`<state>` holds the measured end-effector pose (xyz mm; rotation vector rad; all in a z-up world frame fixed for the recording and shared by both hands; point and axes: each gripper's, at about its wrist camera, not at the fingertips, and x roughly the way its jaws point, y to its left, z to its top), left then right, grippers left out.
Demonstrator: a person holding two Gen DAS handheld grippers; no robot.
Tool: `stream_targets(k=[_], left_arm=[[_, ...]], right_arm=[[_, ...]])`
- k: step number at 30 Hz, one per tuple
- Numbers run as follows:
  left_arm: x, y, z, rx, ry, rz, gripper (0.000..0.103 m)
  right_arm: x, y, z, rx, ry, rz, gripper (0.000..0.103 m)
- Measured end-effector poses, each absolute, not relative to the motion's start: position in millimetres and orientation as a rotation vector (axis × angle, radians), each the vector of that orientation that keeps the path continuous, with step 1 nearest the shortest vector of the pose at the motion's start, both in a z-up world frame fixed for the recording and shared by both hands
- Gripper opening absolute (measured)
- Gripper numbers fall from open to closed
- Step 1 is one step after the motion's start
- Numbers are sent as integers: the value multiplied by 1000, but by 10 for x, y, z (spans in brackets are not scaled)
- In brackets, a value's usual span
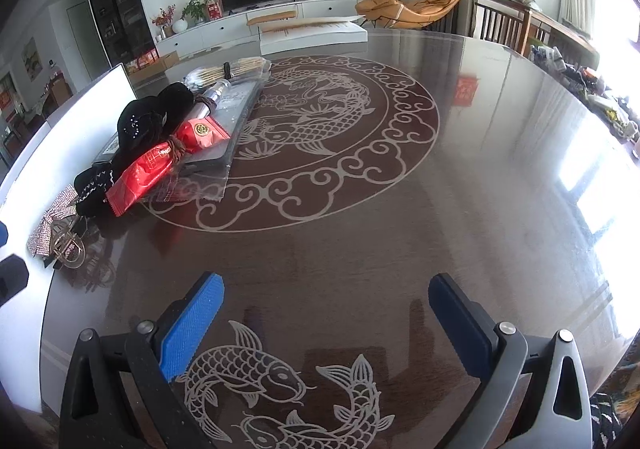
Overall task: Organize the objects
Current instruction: 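Move the left gripper back over the rhinestone bow hair clip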
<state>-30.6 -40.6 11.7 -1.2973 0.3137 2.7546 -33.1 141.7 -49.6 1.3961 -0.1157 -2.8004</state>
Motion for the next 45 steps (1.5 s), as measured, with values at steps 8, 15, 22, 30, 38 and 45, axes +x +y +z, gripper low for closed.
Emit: stream_targets(k=[8, 15, 22, 30, 38, 45], left_arm=[[-887, -656, -214, -1466, 437, 2830, 82], [-916, -619, -355, -1474, 493, 2868, 83], [-875, -440, -455, -1496, 548, 2820, 91], [-1018, -422, -590, -1572, 575, 2840, 92], [-1030, -433, -626, -1550, 595, 2863, 93], [-977, -383, -561, -1515, 214, 2787, 103]], right_arm=[[-330, 1373, -535, 1409, -102, -2795, 102], [-332, 1384, -549, 1415, -140, -2765, 102], [-315, 1389, -525, 1394, -171, -2744, 102], [-310, 1443, -523, 1393, -225, -2728, 102], [-320, 1443, -539, 1399, -246, -2707, 103], [-311, 1456, -526, 1389, -260, -2710, 102]])
